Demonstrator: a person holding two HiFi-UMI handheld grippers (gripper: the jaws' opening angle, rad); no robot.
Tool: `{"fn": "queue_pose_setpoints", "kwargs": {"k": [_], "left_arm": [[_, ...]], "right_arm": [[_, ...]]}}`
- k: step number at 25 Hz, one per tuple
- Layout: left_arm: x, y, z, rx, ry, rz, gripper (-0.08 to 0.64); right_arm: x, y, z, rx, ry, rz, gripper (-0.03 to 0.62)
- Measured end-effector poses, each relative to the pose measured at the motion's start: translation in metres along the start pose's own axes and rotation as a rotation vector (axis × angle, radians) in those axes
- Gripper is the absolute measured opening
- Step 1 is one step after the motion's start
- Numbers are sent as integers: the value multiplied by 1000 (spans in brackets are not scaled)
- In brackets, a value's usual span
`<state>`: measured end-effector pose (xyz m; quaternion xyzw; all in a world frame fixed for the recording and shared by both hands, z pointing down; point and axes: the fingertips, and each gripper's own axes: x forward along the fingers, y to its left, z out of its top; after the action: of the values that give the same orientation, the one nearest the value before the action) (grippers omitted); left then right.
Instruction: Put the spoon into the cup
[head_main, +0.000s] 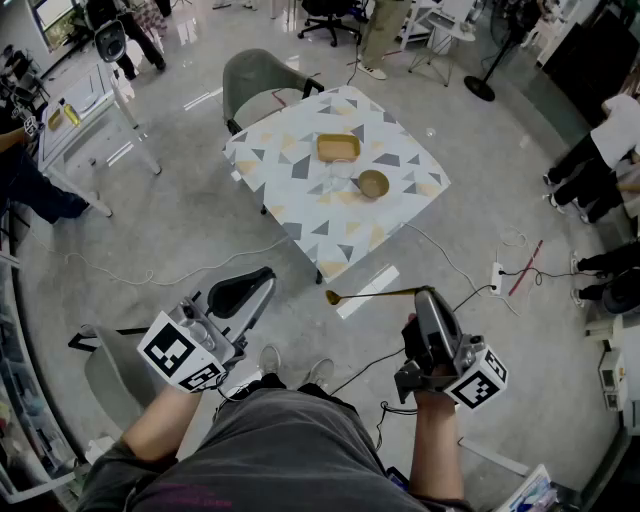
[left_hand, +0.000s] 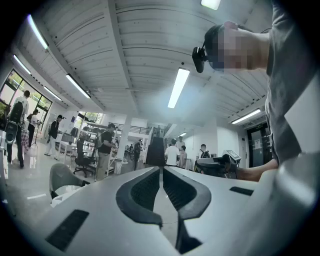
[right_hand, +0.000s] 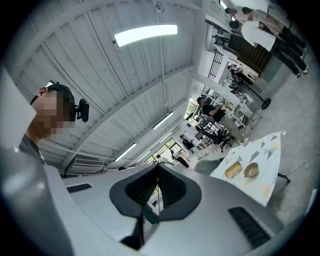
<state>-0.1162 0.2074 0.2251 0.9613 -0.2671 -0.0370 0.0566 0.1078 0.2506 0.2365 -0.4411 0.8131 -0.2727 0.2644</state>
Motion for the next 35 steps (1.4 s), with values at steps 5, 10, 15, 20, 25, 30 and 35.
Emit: {"fn": "queue_pose_setpoints", "kwargs": {"k": [5, 10, 15, 20, 25, 30, 35], "left_arm": [[3, -2, -1, 0, -1, 5, 37], [6, -8, -5, -1, -1, 11, 37], [9, -18, -8, -2, -7, 16, 37], [13, -32, -13, -3, -8, 24, 37], [17, -46, -14, 2, -12, 35, 37], [16, -58, -17, 8, -11, 53, 37], [17, -65, -16, 13, -2, 67, 37]], "right_arm": [[-1, -2, 2, 0, 1, 6, 21], [-4, -5, 4, -7, 6, 8, 23], [-12, -9, 5, -9, 17, 10, 23], [-23, -17, 7, -5, 28, 8, 23], [-35, -23, 10, 2, 37, 14, 23], [-43, -27, 11, 11, 39, 27, 23], [-48, -30, 14, 26, 43, 39, 23]]}}
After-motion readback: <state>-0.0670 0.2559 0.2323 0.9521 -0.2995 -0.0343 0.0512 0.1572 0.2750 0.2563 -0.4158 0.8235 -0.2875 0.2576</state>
